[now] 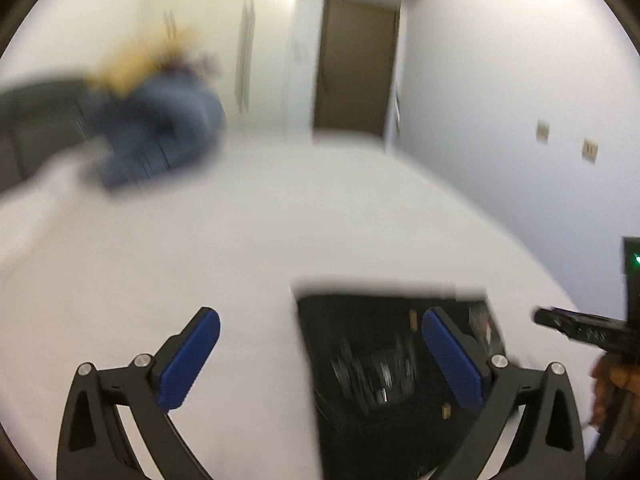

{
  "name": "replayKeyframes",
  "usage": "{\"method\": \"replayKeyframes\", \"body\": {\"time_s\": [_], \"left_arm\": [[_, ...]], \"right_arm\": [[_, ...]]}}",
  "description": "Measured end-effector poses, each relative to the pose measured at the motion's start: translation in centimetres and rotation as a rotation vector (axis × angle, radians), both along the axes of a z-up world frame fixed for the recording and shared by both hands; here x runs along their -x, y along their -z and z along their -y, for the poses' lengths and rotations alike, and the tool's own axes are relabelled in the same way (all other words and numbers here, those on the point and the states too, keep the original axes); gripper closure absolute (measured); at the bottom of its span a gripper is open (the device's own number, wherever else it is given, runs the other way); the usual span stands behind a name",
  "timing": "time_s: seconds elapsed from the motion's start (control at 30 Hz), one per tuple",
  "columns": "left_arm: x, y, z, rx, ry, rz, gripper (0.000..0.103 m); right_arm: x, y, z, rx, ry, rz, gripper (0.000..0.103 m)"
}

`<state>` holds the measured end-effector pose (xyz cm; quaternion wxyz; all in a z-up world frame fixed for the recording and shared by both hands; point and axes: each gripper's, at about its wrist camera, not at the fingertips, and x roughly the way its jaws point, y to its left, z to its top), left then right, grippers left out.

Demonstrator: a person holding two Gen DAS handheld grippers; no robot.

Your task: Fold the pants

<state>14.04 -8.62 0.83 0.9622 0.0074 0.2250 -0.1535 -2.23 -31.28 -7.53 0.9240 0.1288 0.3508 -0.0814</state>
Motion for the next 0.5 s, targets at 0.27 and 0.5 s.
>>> {"method": "replayKeyframes", "body": {"time_s": [0.27,0.5], "left_arm": [[7.9,-11.5,-1.7,-0.106,-0.281,0.384,0.000],[9.0,-16.0,-4.7,-0.055,-0.354,0.260,0.000]], "right_arm": [[9.7,-15.9,-5.1,0.273,0.140,0.544,0.003],[16.4,-24.7,-8.7,0.401,0.110,0.739,0.000]]}}
